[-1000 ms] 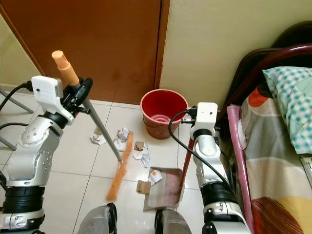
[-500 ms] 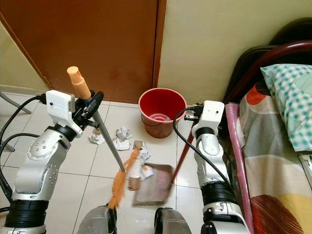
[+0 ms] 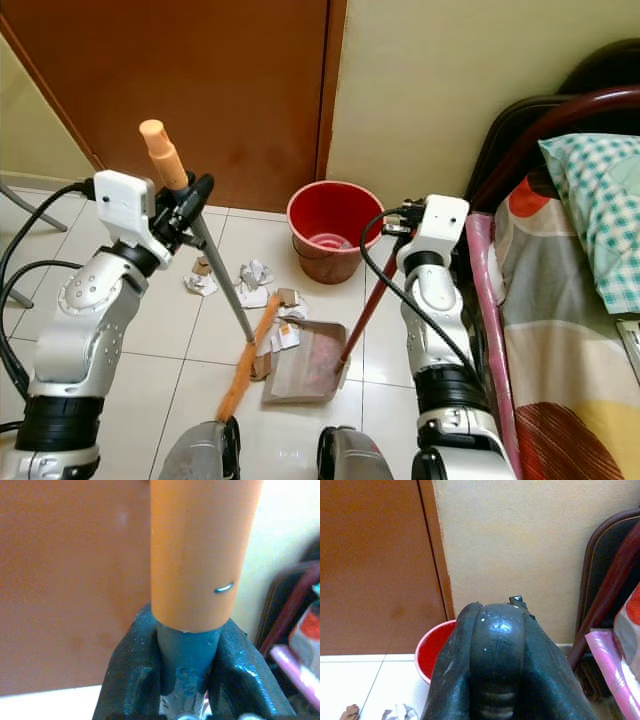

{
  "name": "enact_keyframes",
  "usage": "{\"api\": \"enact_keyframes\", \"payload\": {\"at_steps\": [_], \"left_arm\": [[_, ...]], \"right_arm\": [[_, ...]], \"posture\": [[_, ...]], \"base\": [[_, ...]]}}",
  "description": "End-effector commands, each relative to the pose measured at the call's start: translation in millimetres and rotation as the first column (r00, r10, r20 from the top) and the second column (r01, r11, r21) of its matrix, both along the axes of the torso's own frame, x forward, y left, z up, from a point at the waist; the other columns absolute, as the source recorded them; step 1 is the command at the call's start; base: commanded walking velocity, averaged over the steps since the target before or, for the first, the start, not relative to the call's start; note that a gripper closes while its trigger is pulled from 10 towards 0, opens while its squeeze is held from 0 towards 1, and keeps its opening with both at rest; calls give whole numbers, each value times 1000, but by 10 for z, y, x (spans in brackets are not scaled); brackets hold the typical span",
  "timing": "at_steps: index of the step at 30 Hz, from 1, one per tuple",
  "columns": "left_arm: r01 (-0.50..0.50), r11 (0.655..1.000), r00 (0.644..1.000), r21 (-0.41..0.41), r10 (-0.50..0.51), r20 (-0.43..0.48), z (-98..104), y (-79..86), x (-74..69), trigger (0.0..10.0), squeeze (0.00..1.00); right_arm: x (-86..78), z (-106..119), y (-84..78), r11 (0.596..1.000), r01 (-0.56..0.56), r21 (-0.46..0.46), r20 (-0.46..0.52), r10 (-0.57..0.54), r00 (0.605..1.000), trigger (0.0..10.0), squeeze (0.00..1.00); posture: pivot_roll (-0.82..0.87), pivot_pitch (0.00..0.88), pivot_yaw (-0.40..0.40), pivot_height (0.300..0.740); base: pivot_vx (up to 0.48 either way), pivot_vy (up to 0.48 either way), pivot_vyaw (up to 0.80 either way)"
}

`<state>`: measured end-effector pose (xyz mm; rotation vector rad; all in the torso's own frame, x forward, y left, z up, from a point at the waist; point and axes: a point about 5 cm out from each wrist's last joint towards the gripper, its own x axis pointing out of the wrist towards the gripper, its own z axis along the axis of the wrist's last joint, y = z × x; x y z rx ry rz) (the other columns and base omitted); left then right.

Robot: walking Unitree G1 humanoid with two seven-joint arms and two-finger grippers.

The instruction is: Sweep floor

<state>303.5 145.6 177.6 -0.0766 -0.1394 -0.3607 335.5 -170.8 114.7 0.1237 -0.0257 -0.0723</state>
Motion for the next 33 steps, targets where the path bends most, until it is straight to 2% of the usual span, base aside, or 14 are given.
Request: {"api": "enact_keyframes", "payload": {"at_steps": [1,4,9,15,17,18,22,24,27,33], "left_arm": [[38,996,999,-79,-35,41,143,-83,-5,10000,0],[56,985,998,-164,-53,24,173,-165,9,10000,0],[73,973,997,-218,-72,12,204,-229,14,10000,0],[61,977,998,-203,-61,7,199,-196,19,10000,0],[28,986,999,-166,-24,24,224,-81,39,10000,0],[28,986,999,-166,-24,24,224,-81,39,10000,0],[-58,992,997,-109,64,54,291,207,88,10000,0],[-69,992,996,-102,75,57,300,248,93,10000,0],[-127,990,989,-60,131,66,320,484,68,10000,0],[-140,990,989,-29,141,48,237,528,2,10000,0]], "right_arm": [[-22,-38,13,1000,-3,-5,-3,3,1000,10000,0],[-37,-74,29,1000,-4,-7,-12,4,1000,10000,0],[-46,-91,28,1000,-3,-10,-18,3,1000,10000,0],[-57,-112,4,1000,5,-18,-26,-5,1000,10000,0],[-69,-126,-4,1000,7,-21,-29,-7,1000,10000,0],[-69,-126,-4,1000,7,-21,-29,-7,1000,10000,0],[-78,-144,-13,1000,4,-28,-36,-5,999,10000,0],[-77,-145,-15,1000,4,-29,-37,-5,999,10000,0],[-70,-141,-49,999,4,-37,-37,-6,999,10000,0],[-68,-123,-84,999,5,-48,-31,-6,1000,10000,0]], "posture": [[23,123,-35,740],[23,123,-32,740],[20,129,-30,740],[17,134,-27,740],[15,139,-28,740],[15,139,-28,740],[20,143,-31,740],[20,143,-31,740],[25,135,-33,740],[30,133,-31,740]], "base": [[0,0,0],[0,0,0],[0,0,0],[0,0,0],[0,0,0],[0,0,0],[0,0,0],[0,0,0],[0,0,0],[0,0,0]]}}
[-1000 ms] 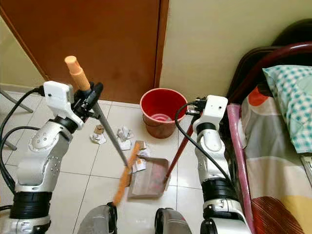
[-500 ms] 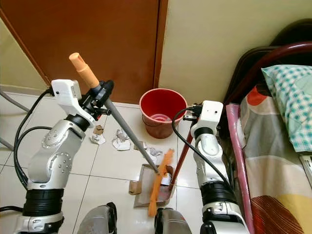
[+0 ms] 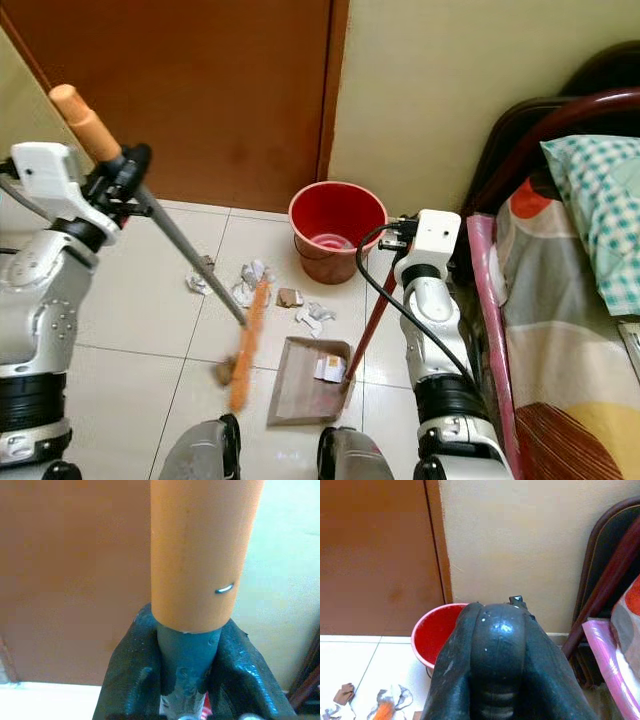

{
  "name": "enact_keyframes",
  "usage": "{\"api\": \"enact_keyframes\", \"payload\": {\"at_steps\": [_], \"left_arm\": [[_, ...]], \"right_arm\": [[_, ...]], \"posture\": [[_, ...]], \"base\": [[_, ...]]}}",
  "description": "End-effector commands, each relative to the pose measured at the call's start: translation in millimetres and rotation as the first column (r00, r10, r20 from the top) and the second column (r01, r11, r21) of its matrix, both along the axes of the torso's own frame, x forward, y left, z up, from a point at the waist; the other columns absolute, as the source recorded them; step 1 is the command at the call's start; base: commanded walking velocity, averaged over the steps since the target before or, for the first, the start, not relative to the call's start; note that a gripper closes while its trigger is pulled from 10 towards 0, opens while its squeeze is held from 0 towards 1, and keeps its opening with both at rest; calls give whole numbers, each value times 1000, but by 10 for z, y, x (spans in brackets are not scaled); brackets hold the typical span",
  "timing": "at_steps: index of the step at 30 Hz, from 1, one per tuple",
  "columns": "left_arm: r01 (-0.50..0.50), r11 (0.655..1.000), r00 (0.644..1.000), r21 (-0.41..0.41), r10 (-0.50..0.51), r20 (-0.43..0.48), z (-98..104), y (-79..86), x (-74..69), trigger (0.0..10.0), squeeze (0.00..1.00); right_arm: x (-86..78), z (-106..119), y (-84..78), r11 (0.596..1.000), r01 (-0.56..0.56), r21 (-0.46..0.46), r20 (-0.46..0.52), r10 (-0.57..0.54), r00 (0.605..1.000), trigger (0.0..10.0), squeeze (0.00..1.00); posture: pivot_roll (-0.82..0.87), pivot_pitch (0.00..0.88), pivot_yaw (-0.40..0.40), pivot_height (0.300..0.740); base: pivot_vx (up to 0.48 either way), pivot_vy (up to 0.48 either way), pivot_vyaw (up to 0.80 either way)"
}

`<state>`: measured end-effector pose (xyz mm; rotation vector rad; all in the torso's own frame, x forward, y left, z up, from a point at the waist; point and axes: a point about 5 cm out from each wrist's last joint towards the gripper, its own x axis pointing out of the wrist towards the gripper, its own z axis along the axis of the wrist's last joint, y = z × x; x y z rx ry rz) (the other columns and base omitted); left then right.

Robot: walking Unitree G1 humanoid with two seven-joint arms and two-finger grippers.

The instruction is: Sweep floor

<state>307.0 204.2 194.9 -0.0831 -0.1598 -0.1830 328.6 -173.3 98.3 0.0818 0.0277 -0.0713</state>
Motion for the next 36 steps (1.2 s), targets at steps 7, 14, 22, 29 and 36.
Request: {"api": "enact_keyframes", "payload": {"at_steps": [7,14,22,29,36], "left_arm": [[13,1000,1000,11,-13,-18,-195,-74,-117,10000,0],[-10,999,991,44,16,-131,-646,-116,-208,10000,0],[-62,995,974,81,78,-211,-997,-110,-313,10000,0],[-38,996,975,77,54,-217,-1091,-292,-315,10000,0],[26,998,973,59,-12,-230,-1179,-554,-366,10000,0]], "right_arm": [[45,218,-108,1000,9,-5,78,-9,997,10000,0],[149,623,-54,999,-41,22,187,36,982,10000,0],[178,989,-110,994,-112,12,270,105,957,10000,0],[254,1400,45,971,-232,52,369,197,908,10000,0],[321,1685,136,953,-295,68,415,242,877,10000,0]], "posture": [[27,129,-39,740],[17,122,-43,740],[9,117,-44,740],[5,108,-44,740],[1,108,-47,740]], "base": [[0,0,0],[0,0,0],[0,0,0],[0,0,0],[0,0,0]]}}
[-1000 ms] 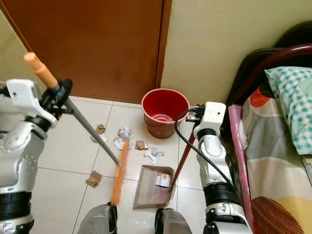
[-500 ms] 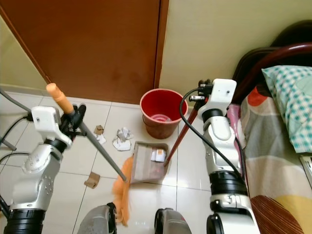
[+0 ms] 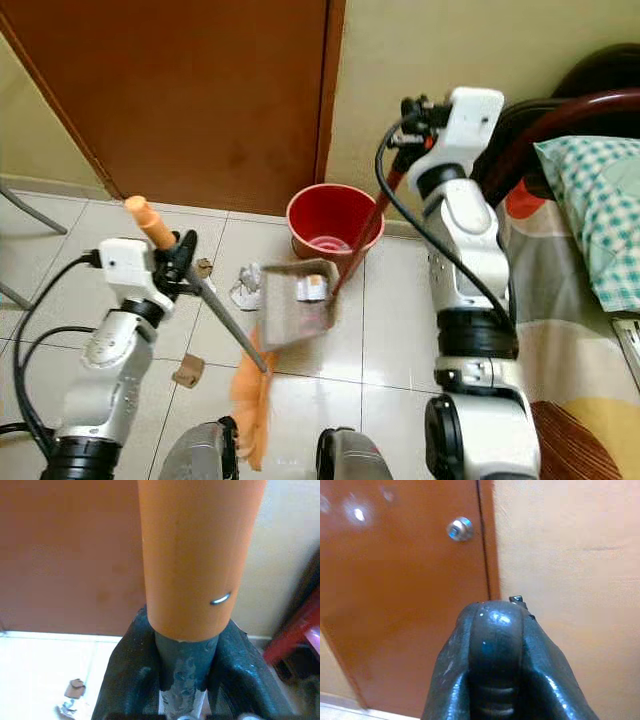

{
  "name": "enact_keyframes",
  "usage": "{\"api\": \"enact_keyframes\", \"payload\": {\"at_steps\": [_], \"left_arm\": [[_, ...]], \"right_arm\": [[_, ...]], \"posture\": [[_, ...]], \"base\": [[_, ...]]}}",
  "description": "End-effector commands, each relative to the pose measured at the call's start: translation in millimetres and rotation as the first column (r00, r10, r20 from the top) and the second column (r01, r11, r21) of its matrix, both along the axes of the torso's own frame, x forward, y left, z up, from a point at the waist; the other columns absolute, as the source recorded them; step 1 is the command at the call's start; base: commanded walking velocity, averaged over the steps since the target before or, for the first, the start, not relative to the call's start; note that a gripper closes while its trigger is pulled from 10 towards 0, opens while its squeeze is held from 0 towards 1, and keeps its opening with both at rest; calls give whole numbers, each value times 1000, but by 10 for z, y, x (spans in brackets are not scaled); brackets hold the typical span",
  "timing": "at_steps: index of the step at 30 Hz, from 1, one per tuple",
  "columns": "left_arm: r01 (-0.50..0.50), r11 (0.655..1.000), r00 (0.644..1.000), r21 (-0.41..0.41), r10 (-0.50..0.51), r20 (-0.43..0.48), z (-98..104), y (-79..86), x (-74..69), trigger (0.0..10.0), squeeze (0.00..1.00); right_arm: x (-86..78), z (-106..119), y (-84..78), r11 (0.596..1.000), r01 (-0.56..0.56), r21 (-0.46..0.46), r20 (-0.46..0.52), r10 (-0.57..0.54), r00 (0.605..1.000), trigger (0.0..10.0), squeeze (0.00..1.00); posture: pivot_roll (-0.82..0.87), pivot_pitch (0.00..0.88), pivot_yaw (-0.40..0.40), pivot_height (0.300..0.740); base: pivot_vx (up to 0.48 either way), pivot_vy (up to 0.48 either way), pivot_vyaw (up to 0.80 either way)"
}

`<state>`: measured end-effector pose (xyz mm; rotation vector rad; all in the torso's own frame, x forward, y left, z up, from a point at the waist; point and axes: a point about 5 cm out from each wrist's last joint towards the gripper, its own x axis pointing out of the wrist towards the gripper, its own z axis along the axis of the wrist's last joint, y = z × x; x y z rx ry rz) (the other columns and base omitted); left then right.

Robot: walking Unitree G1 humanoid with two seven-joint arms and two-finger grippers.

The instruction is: Sweep floor

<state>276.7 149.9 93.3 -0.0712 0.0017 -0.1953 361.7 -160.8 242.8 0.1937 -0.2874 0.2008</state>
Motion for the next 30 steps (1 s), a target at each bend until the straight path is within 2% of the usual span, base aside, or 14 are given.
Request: {"api": "enact_keyframes", "payload": {"at_steps": [1,8,13,14,15,16,17,18,20,21,26,27,28,30], "left_arm": [[17,999,997,30,-14,-75,-178,-63,-72,10000,0],[28,999,997,26,-26,-75,-182,-133,-42,10000,0],[29,999,997,33,-26,-75,-185,-119,-29,10000,0],[29,999,997,37,-26,-74,-188,-116,-25,10000,0],[29,999,997,37,-26,-74,-188,-116,-25,10000,0],[29,999,997,40,-27,-73,-187,-117,-23,10000,0],[29,999,997,41,-26,-72,-187,-119,-24,10000,0],[29,999,997,41,-26,-72,-187,-119,-24,10000,0],[30,999,997,43,-26,-72,-187,-124,-24,10000,0],[30,999,997,43,-26,-72,-187,-124,-24,10000,0],[19,999,997,40,-16,-75,-199,-124,-49,10000,0],[19,999,997,40,-16,-75,-199,-124,-49,10000,0],[18,999,997,40,-15,-76,-205,-120,-54,10000,0],[20,999,997,42,-17,-77,-209,-117,-54,10000,0]], "right_arm": [[13,324,23,998,-35,47,101,30,994,10000,0],[76,797,27,999,-19,37,258,9,966,10000,0],[51,1067,88,997,7,-71,393,22,919,10000,0],[43,1130,146,993,9,-119,431,44,901,10000,0],[43,1130,146,993,9,-119,431,44,901,10000,0],[28,1192,252,975,35,-218,485,77,871,10000,0],[23,1210,294,965,49,-257,506,91,858,10000,0],[23,1210,294,965,49,-257,506,91,858,10000,0],[14,1212,395,931,88,-355,543,129,829,10000,0],[14,1212,395,931,88,-355,543,129,829,10000,0],[-41,975,567,842,118,-526,563,240,791,10000,0],[-41,975,567,842,118,-526,563,240,791,10000,0],[-98,854,652,796,124,-593,567,303,766,10000,0],[-137,757,730,761,122,-637,567,355,743,10000,0]], "posture": [[1,108,-47,740],[-1,110,-46,740],[-1,110,-46,740],[2,106,-42,740],[2,106,-42,740],[8,106,-43,740],[8,106,-43,740],[8,106,-43,740],[10,106,-45,740],[10,106,-45,740],[16,114,-54,740],[16,114,-54,740],[14,116,-52,740],[14,117,-51,740]], "base": [[0,0,0],[0,0,0],[0,0,0],[0,0,0],[0,0,0],[0,0,0],[0,0,0],[0,0,0],[0,0,0],[0,0,0],[0,0,0],[0,0,0],[0,0,0],[0,0,0]]}}
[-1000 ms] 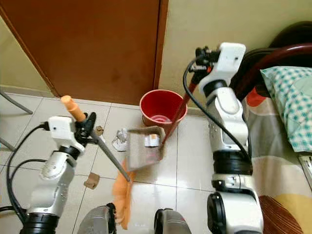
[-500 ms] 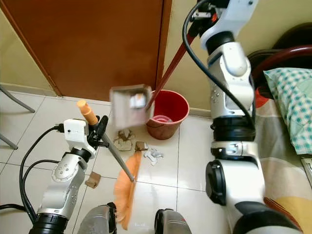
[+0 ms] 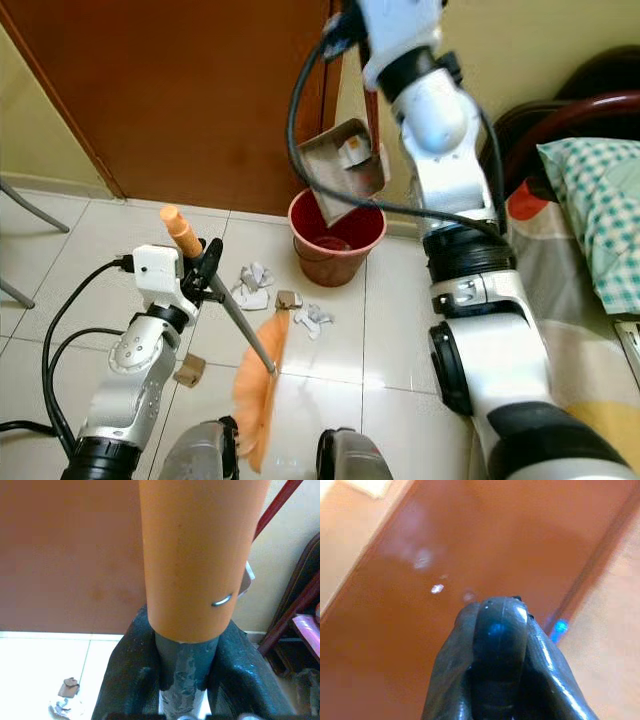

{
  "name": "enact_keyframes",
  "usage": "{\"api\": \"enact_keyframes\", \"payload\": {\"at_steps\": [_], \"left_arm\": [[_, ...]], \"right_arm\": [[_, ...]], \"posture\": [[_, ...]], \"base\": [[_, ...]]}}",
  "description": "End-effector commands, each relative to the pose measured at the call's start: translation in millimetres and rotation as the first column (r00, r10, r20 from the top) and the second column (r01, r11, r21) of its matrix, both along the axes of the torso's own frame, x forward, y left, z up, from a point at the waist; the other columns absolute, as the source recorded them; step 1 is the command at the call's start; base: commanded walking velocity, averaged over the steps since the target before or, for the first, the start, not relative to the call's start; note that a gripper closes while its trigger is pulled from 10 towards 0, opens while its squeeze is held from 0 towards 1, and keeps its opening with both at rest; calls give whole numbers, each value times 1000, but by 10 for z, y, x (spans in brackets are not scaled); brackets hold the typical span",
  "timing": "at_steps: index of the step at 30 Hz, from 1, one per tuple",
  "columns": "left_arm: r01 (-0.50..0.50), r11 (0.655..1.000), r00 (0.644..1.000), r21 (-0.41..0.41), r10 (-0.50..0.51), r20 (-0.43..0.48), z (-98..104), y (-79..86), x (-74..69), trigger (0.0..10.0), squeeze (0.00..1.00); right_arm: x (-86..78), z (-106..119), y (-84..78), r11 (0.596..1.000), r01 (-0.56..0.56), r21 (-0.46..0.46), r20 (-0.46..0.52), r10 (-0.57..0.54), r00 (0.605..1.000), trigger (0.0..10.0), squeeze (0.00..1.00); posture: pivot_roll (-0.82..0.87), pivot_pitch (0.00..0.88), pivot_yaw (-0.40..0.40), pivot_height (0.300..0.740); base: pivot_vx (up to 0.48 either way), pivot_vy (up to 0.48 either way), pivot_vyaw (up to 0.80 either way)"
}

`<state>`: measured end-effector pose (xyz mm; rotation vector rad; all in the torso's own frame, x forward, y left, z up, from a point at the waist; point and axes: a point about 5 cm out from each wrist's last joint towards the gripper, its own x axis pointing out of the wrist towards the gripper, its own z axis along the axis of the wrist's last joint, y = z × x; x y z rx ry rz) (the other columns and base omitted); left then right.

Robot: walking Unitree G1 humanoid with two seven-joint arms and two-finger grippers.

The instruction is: Sweep floor

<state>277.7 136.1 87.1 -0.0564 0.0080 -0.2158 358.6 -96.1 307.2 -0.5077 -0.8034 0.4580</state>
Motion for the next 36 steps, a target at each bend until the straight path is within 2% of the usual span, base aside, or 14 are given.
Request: {"api": "enact_keyframes", "payload": {"at_steps": [1,4,6,9,16,20,22,26,27,30,32,33,34,36], "left_arm": [[1,1000,997,29,1,-71,-145,21,-60,10000,0],[4,999,998,32,-2,-67,-130,17,-40,10000,0],[5,999,998,33,-3,-63,-118,14,-27,10000,0],[6,999,998,34,-4,-62,-118,6,-38,10000,0],[12,999,998,40,-9,-67,-135,21,-49,10000,0],[-7,999,998,44,10,-56,-99,76,16,10000,0],[-11,999,998,45,14,-53,-92,87,31,10000,0],[-15,999,999,52,18,-47,-82,104,53,10000,0],[-29,998,999,49,31,-45,-76,127,71,10000,0],[-36,998,998,61,38,-47,-83,150,86,10000,0],[-46,992,996,114,54,-71,-113,189,74,10000,0],[-46,992,996,114,54,-71,-113,189,74,10000,0],[-78,989,993,127,89,-82,-129,254,59,10000,0],[-87,989,992,121,97,-80,-117,297,41,10000,0]], "right_arm": [[-126,55,132,995,-52,-89,112,61,992,10000,0],[-179,-131,278,981,-117,-156,87,131,988,10000,0],[-221,-360,402,943,-181,-280,27,196,980,10000,0],[-246,-482,424,925,-201,-322,9,215,977,10000,0],[-238,-524,387,926,-178,-332,29,199,980,10000,0],[-252,-505,366,923,-156,-352,69,192,979,10000,0],[-257,-467,350,933,-146,-329,89,185,979,10000,0],[-295,-205,350,964,-136,-226,168,176,970,10000,0],[-330,17,395,979,-171,-107,190,189,964,10000,0],[-421,271,506,969,-248,21,211,238,948,10000,0],[-428,293,541,958,-274,80,181,256,949,10000,0],[-428,293,541,958,-274,80,181,256,949,10000,0],[-408,265,544,948,-282,147,140,263,955,10000,0],[-391,230,534,941,-277,195,110,260,959,10000,0]], "posture": [[15,116,-50,740],[18,116,-49,740],[20,117,-50,740],[23,115,-50,740],[22,114,-42,740],[15,109,-41,740],[15,106,-44,740],[16,104,-46,740],[8,95,-46,740],[7,87,-51,740],[7,87,-51,740],[7,87,-51,740],[8,82,-52,740],[14,82,-53,740]], "base": [[0,0,0],[0,0,0],[0,0,0],[0,0,0],[0,0,0],[0,0,0],[0,0,0],[0,0,0],[0,0,0],[0,0,0],[0,0,0],[0,0,0],[0,0,0],[0,0,0]]}}
